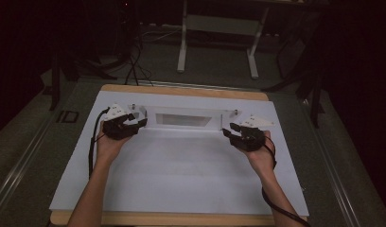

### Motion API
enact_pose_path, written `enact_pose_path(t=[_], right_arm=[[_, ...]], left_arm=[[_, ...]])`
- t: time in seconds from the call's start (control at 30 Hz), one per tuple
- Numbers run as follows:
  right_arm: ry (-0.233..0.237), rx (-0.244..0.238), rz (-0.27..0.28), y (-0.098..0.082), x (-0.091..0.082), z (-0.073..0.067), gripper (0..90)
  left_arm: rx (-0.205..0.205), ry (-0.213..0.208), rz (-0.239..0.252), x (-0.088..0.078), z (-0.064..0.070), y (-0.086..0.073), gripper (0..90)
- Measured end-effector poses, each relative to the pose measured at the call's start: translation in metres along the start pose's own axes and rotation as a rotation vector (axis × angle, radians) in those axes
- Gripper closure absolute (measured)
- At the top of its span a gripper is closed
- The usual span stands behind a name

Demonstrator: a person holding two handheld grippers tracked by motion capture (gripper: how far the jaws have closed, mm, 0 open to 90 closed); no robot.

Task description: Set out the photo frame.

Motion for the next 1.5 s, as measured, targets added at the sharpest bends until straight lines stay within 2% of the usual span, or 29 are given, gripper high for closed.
enact_pose_path(t=[0.07,0.2,0.27,0.33,0.37,0.57,0.77,0.83,1.0,1.23,1.5], right_arm=[[-0.001,0.003,-0.009,-0.003,0.001,0.002,59.1],[-0.030,0.015,-0.029,-0.008,0.004,0.009,56.8],[-0.078,0.004,-0.066,-0.009,0.008,0.013,53.6],[-0.084,0.031,-0.082,-0.010,0.013,0.018,52.4],[-0.080,0.047,-0.073,-0.010,0.015,0.020,51.8],[-0.053,0.017,-0.012,-0.004,0.024,0.027,50.7],[-0.034,0.037,0.019,-0.002,0.032,0.033,48.4],[-0.030,0.042,0.032,-0.003,0.034,0.035,47.4],[-0.022,0.040,0.048,-0.005,0.037,0.037,46.7],[-0.019,0.054,0.068,-0.006,0.042,0.040,46.8],[-0.012,0.044,0.070,-0.008,0.052,0.038,46.8]], left_arm=[[-0.017,0.017,0.007,-0.001,-0.003,0.000,54.4],[-0.022,-0.001,0.010,-0.002,-0.005,-0.001,56.1],[-0.021,-0.001,0.011,-0.002,-0.005,-0.001,56.1],[-0.022,0.002,0.013,-0.001,-0.005,-0.001,56.1],[-0.022,0.002,0.013,-0.001,-0.005,-0.001,56.1],[-0.030,0.006,0.019,0.000,-0.006,0.000,56.3],[-0.040,0.008,0.033,0.002,-0.007,0.001,56.4],[-0.045,0.008,0.018,0.005,-0.008,0.002,55.6],[-0.031,0.020,0.004,0.012,-0.005,0.005,50.3],[-0.038,0.027,0.021,0.020,-0.005,0.006,44.9],[-0.045,0.025,0.041,0.026,-0.006,0.005,38.4]])
Point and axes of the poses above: each handheld gripper's, and its own axes: x roughly forward along the jaws, y roughly out of its top, z roughly to its right, the point moved 2 cm from there along x, roughly forward along the jaws, and after that the axes turned 15 degrees about -x, right-handed, at the moved point
